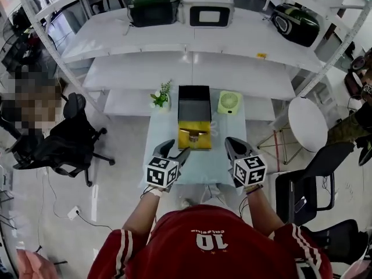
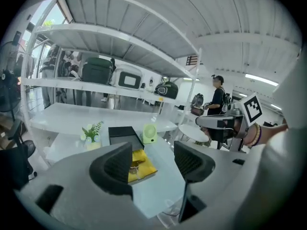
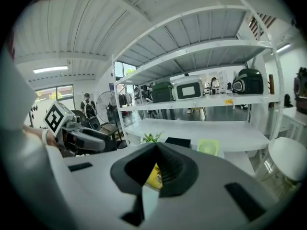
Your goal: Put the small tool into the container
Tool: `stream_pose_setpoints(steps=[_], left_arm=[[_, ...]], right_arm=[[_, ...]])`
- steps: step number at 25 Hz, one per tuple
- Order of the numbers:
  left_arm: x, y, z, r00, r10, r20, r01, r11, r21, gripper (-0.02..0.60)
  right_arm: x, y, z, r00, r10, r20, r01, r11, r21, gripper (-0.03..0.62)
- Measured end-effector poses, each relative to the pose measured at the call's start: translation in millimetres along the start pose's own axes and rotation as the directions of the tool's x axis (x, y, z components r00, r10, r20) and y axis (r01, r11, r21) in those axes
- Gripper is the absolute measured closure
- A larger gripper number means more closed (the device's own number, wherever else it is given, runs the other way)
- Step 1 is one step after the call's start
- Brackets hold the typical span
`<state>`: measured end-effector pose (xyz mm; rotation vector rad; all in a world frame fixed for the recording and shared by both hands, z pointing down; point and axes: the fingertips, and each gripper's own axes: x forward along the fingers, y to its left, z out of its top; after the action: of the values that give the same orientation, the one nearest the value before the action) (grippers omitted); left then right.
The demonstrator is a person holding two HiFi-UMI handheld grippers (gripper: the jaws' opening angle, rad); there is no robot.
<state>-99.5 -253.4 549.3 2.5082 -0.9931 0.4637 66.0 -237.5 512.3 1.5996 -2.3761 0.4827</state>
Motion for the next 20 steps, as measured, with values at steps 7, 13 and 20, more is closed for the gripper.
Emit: stream_pose_setpoints(steps=[7, 13, 20], left_arm=[[-49.1, -24.6, 16.8, 0.995, -0.056, 0.077, 0.054, 0.998, 0.035, 0.318], [-87.0, -39.5, 55.5, 0.979, -0.090, 0.183, 0.075, 0.993, 0.087, 0.321], [-126.3, -54.0, 112.2, 0.943, -0.106, 0.315, 0.058, 0.986, 0.159, 0.324]], right_arm=[[-32.5, 44.5, 25.5, 0.998, 0.014, 0.057, -0.012, 0.999, -0.033, 0.589], [-55.6, 78.5, 63.4, 0.992, 0.040, 0.122, -0.028, 0.995, -0.095, 0.589], [-85.8, 99.9, 117.6, 0.969, 0.063, 0.238, -0.033, 0.991, -0.131, 0.590]])
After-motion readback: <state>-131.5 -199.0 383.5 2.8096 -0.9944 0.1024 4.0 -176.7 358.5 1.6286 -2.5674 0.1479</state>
